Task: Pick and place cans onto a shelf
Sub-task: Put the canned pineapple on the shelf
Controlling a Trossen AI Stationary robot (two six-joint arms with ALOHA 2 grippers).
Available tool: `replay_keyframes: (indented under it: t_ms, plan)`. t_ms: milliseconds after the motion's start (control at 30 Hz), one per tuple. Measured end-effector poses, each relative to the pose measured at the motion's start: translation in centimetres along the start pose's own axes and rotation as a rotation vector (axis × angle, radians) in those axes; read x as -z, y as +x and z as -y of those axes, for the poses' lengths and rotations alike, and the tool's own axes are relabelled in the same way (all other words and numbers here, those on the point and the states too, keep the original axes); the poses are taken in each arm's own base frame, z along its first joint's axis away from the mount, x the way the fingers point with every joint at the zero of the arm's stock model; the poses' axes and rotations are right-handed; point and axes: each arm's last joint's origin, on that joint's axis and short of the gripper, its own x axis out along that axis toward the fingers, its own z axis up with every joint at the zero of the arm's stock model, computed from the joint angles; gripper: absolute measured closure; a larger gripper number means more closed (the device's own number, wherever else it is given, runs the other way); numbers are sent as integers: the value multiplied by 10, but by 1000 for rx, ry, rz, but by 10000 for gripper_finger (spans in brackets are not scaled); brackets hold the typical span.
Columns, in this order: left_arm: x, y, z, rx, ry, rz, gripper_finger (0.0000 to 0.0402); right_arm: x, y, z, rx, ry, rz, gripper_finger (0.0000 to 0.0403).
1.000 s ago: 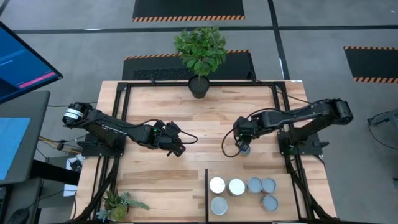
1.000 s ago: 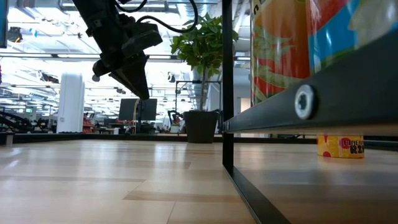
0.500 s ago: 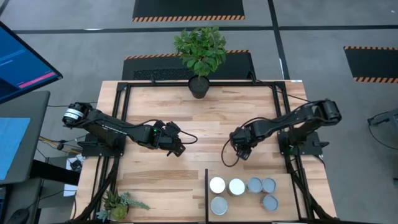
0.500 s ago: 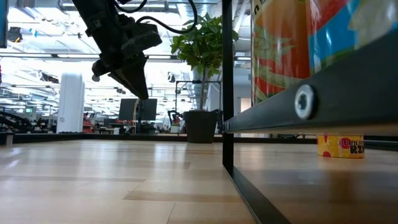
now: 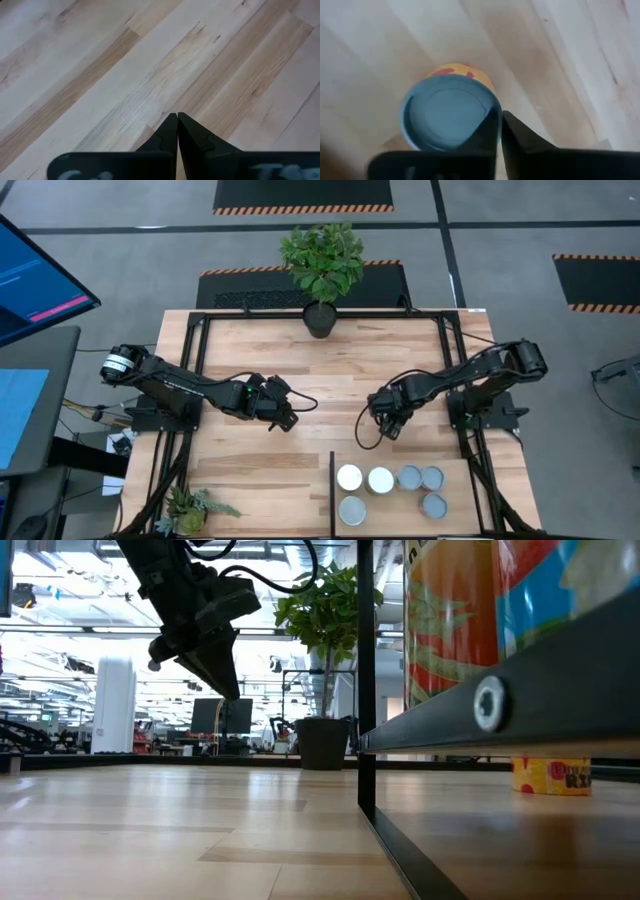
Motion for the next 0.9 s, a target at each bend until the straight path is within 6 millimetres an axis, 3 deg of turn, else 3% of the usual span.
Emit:
replay_keyframes:
  t_ms: [200,333,500,667,900]
  plan:
    - [0,0,0,0,8,1,401,12,-37,2,-41,14,48,397]
    - [0,0,0,-1,8,1,401,35,-76,3,-45,37,82,398]
    - [0,0,0,-4,9,5,401,78,-115,13,-25,67,70,399]
    - [0,0,0,-7,34,8,401,120,-130,20,-31,19,3,400]
    - [-1,0,0,-17,34,19,401,159,-133,15,-37,-208,-46,400]
